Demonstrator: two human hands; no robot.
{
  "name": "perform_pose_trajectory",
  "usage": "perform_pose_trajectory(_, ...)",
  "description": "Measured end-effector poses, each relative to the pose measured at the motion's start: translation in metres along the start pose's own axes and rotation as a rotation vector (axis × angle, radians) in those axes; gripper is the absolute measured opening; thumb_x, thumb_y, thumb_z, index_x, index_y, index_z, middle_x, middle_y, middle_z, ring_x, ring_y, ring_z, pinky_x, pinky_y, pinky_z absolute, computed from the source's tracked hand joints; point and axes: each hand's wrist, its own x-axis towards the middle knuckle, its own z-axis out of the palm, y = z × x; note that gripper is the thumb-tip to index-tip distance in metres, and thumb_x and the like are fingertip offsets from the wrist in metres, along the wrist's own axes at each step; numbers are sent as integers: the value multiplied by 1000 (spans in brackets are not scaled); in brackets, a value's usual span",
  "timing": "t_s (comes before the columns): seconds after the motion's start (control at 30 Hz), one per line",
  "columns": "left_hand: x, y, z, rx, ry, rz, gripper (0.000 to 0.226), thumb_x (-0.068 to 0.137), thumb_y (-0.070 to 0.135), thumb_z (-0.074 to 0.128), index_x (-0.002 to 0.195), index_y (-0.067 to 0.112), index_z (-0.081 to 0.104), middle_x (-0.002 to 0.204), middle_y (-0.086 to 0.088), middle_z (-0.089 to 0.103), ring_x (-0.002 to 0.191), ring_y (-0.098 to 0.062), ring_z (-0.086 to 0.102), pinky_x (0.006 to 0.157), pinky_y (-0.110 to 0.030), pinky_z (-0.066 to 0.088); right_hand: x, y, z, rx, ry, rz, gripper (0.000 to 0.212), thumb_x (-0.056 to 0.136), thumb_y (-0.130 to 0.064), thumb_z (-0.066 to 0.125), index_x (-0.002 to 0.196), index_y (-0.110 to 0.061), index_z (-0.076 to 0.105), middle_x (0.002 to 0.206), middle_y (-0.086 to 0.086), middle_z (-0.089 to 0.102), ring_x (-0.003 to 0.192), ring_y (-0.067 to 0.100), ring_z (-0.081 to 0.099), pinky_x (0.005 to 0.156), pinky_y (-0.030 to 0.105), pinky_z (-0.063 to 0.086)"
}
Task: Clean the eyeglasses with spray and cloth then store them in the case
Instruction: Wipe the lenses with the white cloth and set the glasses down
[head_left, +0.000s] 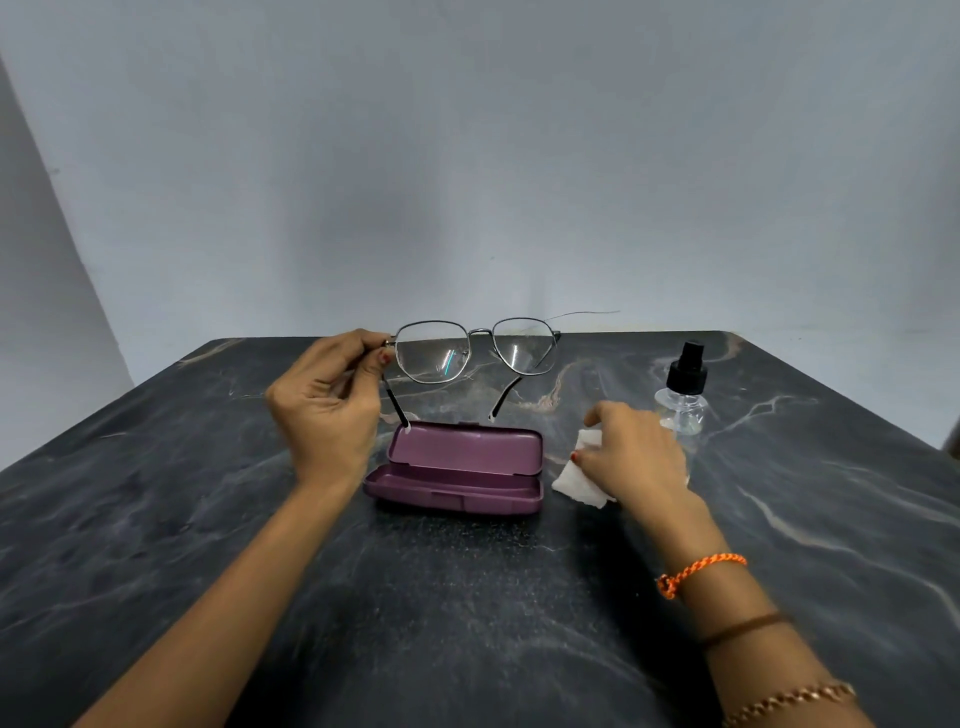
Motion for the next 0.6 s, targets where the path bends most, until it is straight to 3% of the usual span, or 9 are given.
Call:
perform_pose_trajectory(0.13,0,-1,0,-9,1,-16,31,74,-11,63,102,2,58,76,34,65,71,10,61,69,-6,48,-5,-6,5,-133,-77,-20,22,82,-5,53,104,-3,54,113,17,57,107,35,52,70,32,34)
perform_pose_trajectory(0.23,0,0,0,-17,1,-18,32,74,-14,62,103,1,57,76,33,66,71,10,62,69,-6,48,-9,-10,4,-198,-66,-66,5,83,-5,54,84,-5,49,113,16,56,109,33,49,70,32,32)
perform_pose_trajectory(0.3,0,0,0,-16,1,-14,33,74,-14,62,103,0,57,76,33,65,71,10,62,69,-6,48,-8,-8,5,-200,-23,-91,28,82,-5,54,63,-6,33,111,15,56,109,32,47,69,32,32)
perform_pose_trajectory(0.37,1,1,-1,-15,1,-9,32,74,-13,62,103,0,57,76,33,65,71,10,61,69,-6,48,-7,-8,6,-175,-6,-97,41,81,-4,53,56,-11,21,104,15,56,105,33,49,67,32,32)
perform_pose_trajectory(0.43,1,1,-1,-13,-2,3,31,74,-13,63,102,1,58,76,33,65,71,10,61,69,-7,48,-7,-10,6,-104,36,-114,24,83,-7,53,62,-4,41,98,15,56,102,35,53,66,32,34)
perform_pose_trajectory(0.47,1,1,-1,-12,-5,12,31,74,-12,63,101,1,58,76,33,65,72,10,61,69,-7,48,-7,-11,6,-50,77,-125,13,85,-11,53,76,-2,55,99,15,59,101,35,55,68,33,37)
perform_pose_trajectory(0.53,2,2,-2,-12,-8,28,31,74,-11,63,101,2,58,77,34,65,72,9,61,70,-7,48,-4,-11,6,110,180,-165,19,88,-18,52,94,-4,64,99,12,66,93,31,60,70,33,43)
perform_pose_trajectory(0.6,2,3,-2,-14,-9,43,30,74,-10,64,101,2,58,78,34,65,73,9,61,70,-7,48,-3,-14,2,402,280,-198,18,89,-18,52,85,-9,67,78,2,69,70,17,60,64,26,43)
